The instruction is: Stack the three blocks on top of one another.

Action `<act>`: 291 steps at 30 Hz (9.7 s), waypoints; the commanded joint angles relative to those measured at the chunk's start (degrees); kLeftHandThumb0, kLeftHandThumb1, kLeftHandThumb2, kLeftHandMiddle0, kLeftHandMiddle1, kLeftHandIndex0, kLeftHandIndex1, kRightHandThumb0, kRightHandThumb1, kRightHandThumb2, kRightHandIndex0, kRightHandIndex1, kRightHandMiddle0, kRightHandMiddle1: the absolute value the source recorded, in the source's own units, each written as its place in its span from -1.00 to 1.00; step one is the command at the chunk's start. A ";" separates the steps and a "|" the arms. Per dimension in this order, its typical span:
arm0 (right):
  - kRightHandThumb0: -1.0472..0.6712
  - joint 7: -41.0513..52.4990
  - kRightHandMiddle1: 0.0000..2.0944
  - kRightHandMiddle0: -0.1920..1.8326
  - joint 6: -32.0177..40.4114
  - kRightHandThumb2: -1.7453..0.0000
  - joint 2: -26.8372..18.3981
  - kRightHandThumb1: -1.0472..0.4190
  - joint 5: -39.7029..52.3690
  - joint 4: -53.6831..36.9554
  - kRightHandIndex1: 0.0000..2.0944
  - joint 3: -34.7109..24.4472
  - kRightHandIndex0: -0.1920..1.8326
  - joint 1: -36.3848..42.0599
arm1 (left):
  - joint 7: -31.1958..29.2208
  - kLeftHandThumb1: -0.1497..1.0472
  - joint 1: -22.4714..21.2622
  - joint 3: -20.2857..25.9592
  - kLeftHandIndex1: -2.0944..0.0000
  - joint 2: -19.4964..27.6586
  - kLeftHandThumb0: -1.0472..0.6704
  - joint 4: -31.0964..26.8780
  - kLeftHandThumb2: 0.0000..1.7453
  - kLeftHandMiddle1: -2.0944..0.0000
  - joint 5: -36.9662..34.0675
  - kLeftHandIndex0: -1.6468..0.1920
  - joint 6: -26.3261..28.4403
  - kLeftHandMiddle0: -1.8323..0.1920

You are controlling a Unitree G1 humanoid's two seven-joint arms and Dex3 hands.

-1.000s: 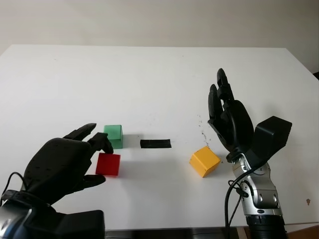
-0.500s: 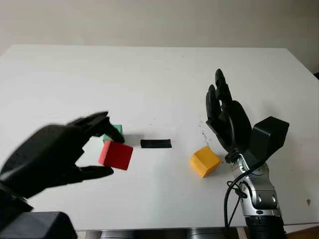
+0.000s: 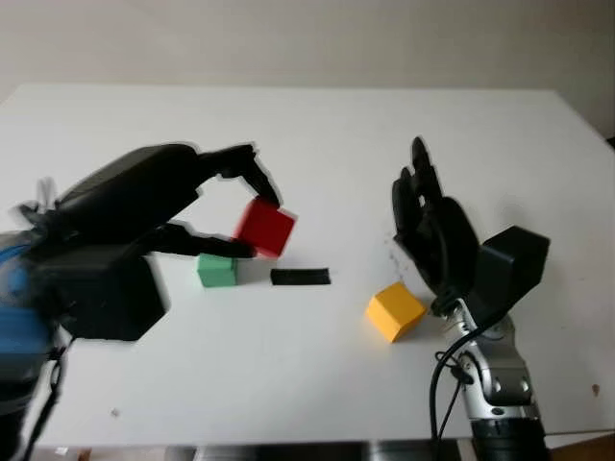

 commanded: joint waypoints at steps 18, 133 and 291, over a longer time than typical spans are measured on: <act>-0.59 -1.25 -1.00 -1.00 0.41 0.38 -0.33 -1.00 -0.68 -1.48 -1.00 -0.28 -1.00 -0.17 | 4.59 1.00 1.27 -10.32 -0.62 -5.99 -0.20 11.83 -0.84 0.95 5.30 0.70 -2.04 0.71; -0.43 29.92 -0.95 -0.52 -18.93 0.94 -43.21 -0.62 -25.62 -14.56 -0.96 5.65 -0.69 4.18 | 31.17 1.00 20.90 12.13 0.94 -24.30 -0.54 8.11 -0.44 0.94 -13.26 0.86 -8.27 0.87; -0.26 12.13 0.34 -0.66 15.25 0.94 -11.20 -0.93 -15.33 -4.30 -0.96 13.87 -0.67 -7.30 | 35.05 1.00 24.08 8.38 0.95 -24.94 -0.58 5.27 -0.43 0.95 -6.01 0.92 -7.56 0.88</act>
